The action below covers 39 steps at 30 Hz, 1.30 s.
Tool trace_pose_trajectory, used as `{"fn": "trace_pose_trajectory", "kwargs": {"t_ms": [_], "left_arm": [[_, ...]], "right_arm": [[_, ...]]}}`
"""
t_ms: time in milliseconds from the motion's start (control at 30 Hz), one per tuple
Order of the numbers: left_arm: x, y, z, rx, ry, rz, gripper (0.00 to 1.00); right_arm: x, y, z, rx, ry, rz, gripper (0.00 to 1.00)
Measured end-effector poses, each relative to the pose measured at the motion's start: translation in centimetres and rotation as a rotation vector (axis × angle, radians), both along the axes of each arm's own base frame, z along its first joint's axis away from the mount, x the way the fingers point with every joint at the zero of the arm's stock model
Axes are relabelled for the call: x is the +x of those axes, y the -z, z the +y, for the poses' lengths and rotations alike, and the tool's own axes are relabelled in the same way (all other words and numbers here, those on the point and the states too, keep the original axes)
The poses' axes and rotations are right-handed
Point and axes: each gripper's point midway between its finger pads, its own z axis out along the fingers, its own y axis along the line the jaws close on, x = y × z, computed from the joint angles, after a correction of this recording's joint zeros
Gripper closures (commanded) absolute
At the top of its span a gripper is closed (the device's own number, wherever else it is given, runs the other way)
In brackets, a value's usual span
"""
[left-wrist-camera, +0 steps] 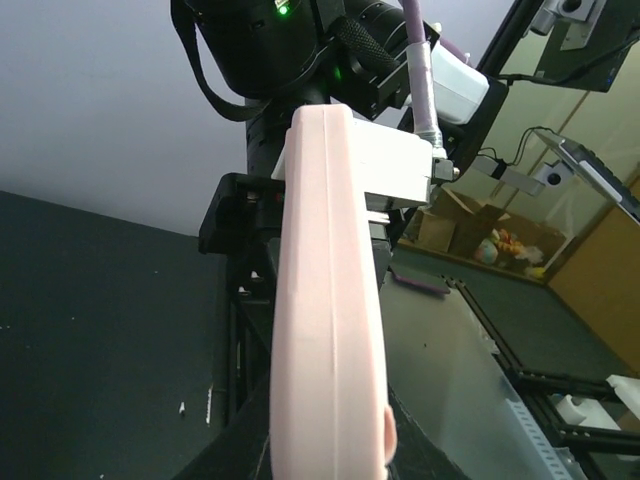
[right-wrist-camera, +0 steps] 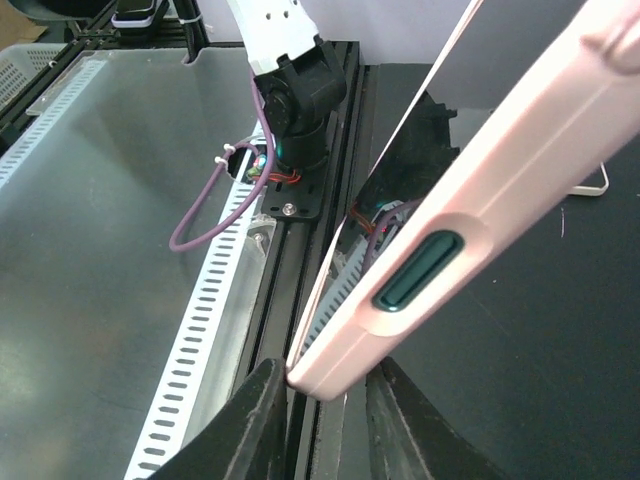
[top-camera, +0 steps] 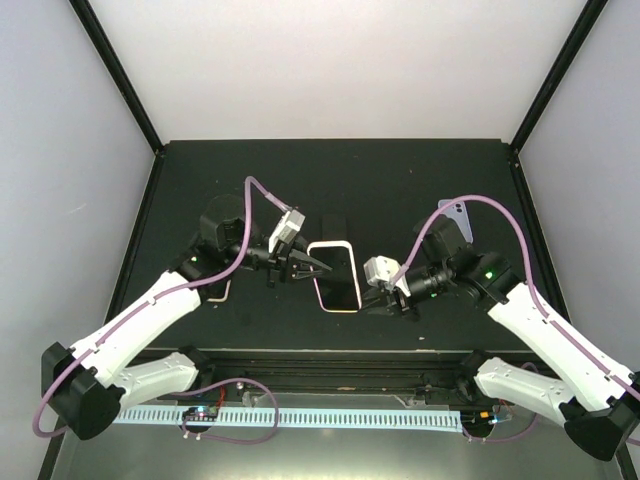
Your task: Take the phone out of the phone case
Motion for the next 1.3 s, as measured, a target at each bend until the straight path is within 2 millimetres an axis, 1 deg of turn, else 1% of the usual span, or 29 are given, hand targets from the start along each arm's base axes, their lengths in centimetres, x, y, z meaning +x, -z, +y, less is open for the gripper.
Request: {"fn": "trace_pose_trajectory", "kwargs": {"t_ms": [133, 333, 600, 1033, 1100, 1233, 1300], "left_arm": [[0.1, 0.0, 0.0, -0.003, 0.001, 0.001, 0.98], [0.3, 0.1, -0.1, -0.002, 0.006, 0.005, 0.98], [0.3, 0.4, -0.3, -0.002, 0.017, 0.006, 0.98], [0.2, 1.1, -1.0, 0.007, 0.039, 0.005, 0.98], [0.2, 1.1, -1.0, 0.010, 0.042, 0.017, 0.98], [-1.8, 0.9, -1.0, 0.013, 0.137, 0.060, 0.98], [-2.3, 0.8, -0.9, 0.014, 0.164, 0.075, 0.98]], "right_arm": [[0.2, 0.2, 0.0, -0.006, 0.008, -0.008, 0.86], [0.4, 0.5, 0.0, -0.021, 0.012, -0.005, 0.91], [0.7, 0.9, -0.1, -0.038, 0.014, -0.036, 0.92], [1.2, 2.2, -0.9, -0.106, -0.016, -0.167, 0.95], [1.6, 2.5, -1.0, -0.130, -0.009, -0.195, 0.96], [3.6, 3.4, -0.9, -0.178, 0.035, -0.254, 0.97], [4.2, 3.6, -0.8, -0.187, 0.046, -0.269, 0.96]]}}
